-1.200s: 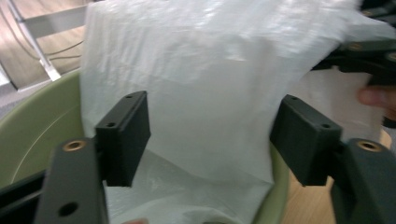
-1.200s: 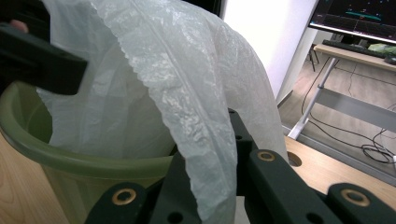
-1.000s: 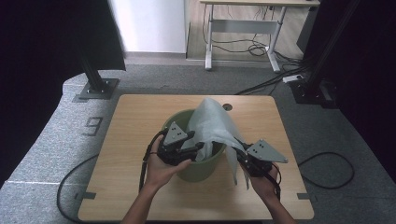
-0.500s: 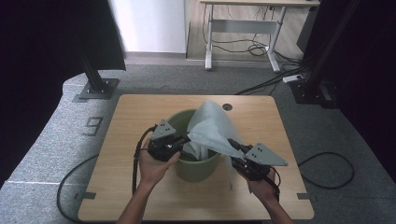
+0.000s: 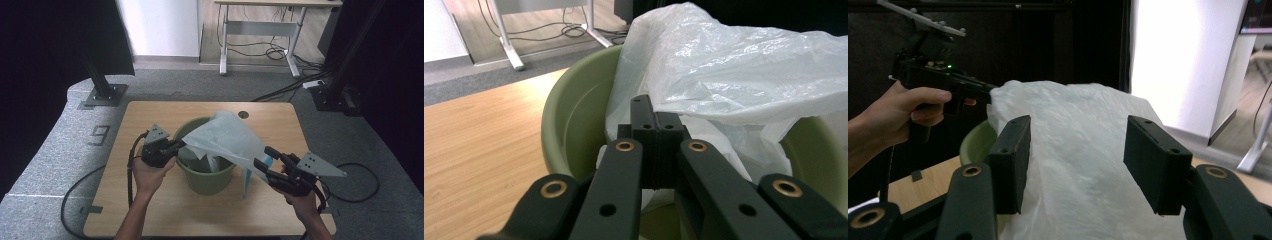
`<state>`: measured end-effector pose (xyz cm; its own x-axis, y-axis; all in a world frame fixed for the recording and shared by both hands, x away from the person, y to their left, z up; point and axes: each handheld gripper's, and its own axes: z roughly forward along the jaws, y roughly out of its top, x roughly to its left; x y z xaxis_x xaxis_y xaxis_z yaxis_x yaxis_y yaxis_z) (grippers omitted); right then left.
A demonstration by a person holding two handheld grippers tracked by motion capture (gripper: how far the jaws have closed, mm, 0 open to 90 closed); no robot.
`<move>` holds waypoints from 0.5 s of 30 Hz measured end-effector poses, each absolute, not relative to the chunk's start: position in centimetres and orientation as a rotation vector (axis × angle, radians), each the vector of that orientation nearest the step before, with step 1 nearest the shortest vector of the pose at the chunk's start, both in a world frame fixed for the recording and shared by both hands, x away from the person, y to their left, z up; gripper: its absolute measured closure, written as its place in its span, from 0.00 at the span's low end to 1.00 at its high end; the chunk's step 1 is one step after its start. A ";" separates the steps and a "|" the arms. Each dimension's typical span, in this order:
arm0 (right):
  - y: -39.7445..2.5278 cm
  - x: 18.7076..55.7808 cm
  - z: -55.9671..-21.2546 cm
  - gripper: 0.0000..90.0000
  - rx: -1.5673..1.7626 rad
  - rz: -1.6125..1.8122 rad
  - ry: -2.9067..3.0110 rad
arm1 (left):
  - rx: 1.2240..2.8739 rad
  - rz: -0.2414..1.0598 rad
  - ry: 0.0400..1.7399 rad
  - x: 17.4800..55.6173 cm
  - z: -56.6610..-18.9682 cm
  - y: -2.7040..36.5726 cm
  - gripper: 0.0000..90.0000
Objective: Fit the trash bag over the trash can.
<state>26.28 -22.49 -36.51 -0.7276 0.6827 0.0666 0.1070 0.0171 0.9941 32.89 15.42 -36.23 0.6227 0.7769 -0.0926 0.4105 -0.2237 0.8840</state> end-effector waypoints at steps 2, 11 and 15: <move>-23.2 27.0 -37.0 0.48 0.848 1.756 1.871 | 1.857 0.457 0.949 33.0 -36.5 15.4 1.00; -26.0 29.8 -39.4 0.49 1.018 1.780 1.878 | 1.865 0.515 0.969 32.9 -36.7 16.2 1.00; -26.7 30.2 -40.1 0.49 1.057 1.724 1.871 | 1.852 0.512 0.988 33.1 -36.8 16.8 1.00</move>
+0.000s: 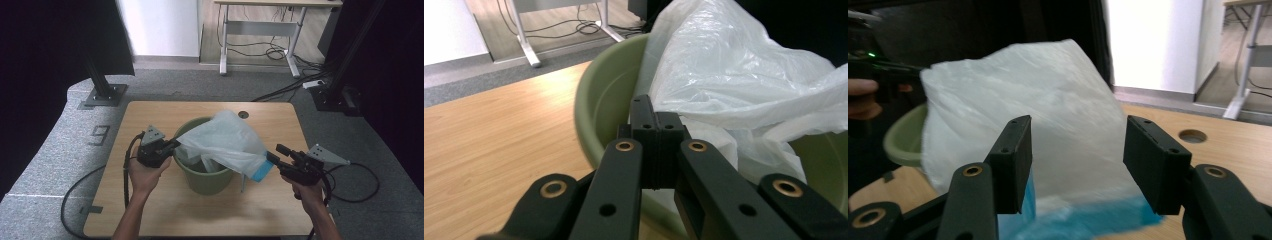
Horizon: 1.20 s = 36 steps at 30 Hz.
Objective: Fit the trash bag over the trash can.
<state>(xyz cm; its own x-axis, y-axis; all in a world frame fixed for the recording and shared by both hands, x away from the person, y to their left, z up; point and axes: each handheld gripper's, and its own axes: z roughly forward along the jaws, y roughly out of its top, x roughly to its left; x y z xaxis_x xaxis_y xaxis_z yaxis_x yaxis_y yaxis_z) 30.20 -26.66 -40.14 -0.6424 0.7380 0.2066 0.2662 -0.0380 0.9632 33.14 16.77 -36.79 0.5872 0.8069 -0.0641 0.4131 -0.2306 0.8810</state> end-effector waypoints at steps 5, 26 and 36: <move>-26.8 30.8 -40.9 0.49 1.075 1.676 1.876 | 1.842 0.510 1.010 33.5 -37.0 17.4 1.00; -26.0 34.7 -45.7 0.35 1.105 1.629 1.976 | 1.808 0.472 1.061 34.6 -37.9 19.3 0.99; -24.7 34.9 -46.4 0.77 1.001 1.718 2.037 | 1.802 0.468 1.061 34.6 -37.8 19.3 0.99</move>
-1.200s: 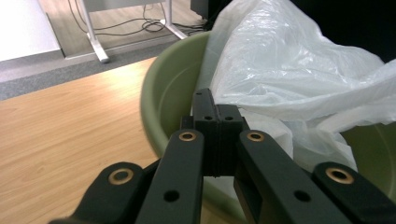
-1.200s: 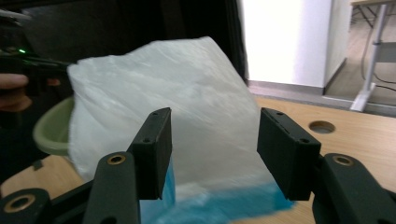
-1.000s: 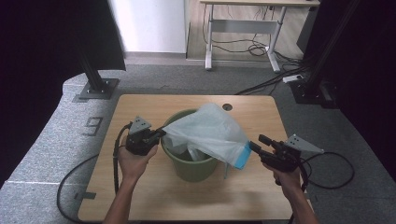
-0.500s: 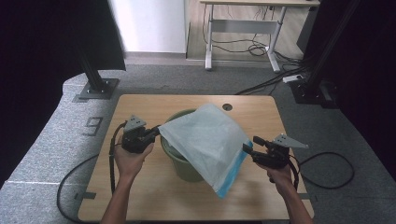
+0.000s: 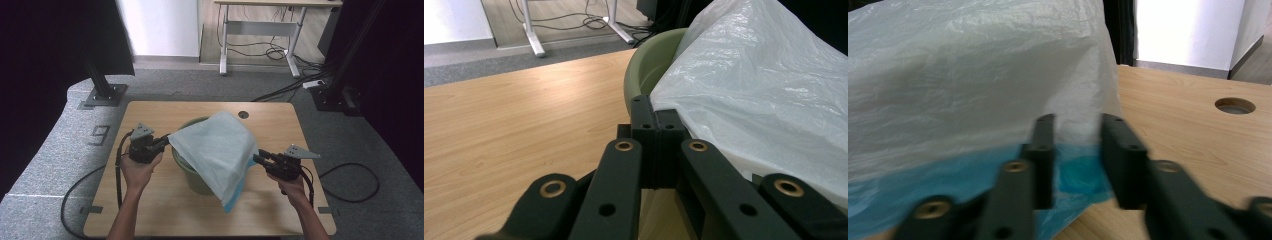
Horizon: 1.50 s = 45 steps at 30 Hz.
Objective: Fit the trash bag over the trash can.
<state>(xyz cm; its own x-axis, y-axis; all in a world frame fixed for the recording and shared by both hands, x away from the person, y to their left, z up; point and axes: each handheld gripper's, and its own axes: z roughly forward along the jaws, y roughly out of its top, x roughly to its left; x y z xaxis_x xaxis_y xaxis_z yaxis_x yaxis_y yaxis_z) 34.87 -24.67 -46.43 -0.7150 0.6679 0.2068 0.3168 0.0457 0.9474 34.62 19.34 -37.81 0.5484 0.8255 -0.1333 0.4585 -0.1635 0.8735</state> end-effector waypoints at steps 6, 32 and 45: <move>-24.7 34.7 -46.2 0.98 0.990 1.725 2.045 | 1.801 0.467 1.059 34.6 -37.7 19.4 0.99; -28.3 32.4 -39.8 0.98 0.991 1.669 1.825 | 1.876 0.416 0.911 33.8 -37.2 16.9 0.55; -28.6 32.2 -39.4 0.98 1.028 1.610 1.807 | 1.831 0.407 0.844 31.7 -35.4 18.6 0.36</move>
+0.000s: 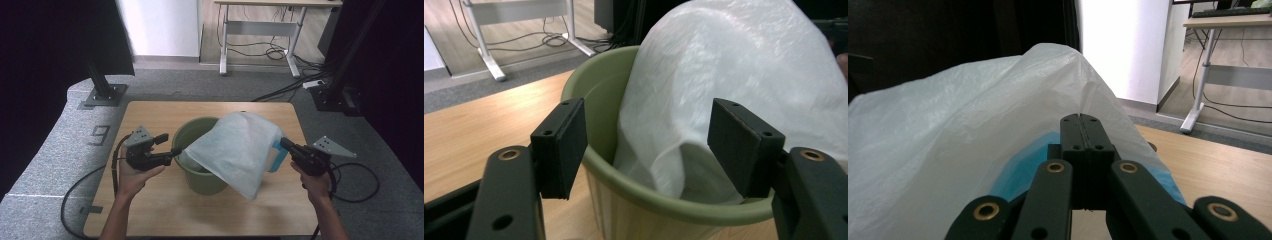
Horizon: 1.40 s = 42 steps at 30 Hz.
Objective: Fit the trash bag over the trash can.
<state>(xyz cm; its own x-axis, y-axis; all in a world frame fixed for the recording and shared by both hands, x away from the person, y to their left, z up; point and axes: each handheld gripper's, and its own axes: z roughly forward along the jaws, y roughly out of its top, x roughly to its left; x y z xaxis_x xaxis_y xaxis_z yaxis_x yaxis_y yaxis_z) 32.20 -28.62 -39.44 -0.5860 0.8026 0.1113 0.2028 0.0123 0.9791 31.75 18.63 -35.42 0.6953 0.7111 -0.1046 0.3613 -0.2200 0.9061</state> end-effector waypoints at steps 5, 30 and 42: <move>-27.8 32.1 -39.4 0.98 1.005 1.630 1.826 | 1.858 0.397 0.813 31.5 -35.0 16.7 0.35; -19.8 31.2 -38.8 0.98 0.813 1.649 1.991 | 1.968 0.320 0.750 30.4 -35.0 10.1 0.28; -18.7 31.6 -39.2 0.98 0.806 1.627 2.020 | 1.966 0.298 0.777 30.7 -35.8 10.1 0.24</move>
<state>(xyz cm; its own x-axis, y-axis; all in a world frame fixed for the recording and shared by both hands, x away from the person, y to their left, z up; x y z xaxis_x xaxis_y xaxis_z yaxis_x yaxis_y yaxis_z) 31.55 -18.71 -39.22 -0.7428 0.6687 0.0327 0.1745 0.1462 0.9738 30.67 10.13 -35.77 0.7669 0.6322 -0.1105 0.3964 -0.3311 0.8563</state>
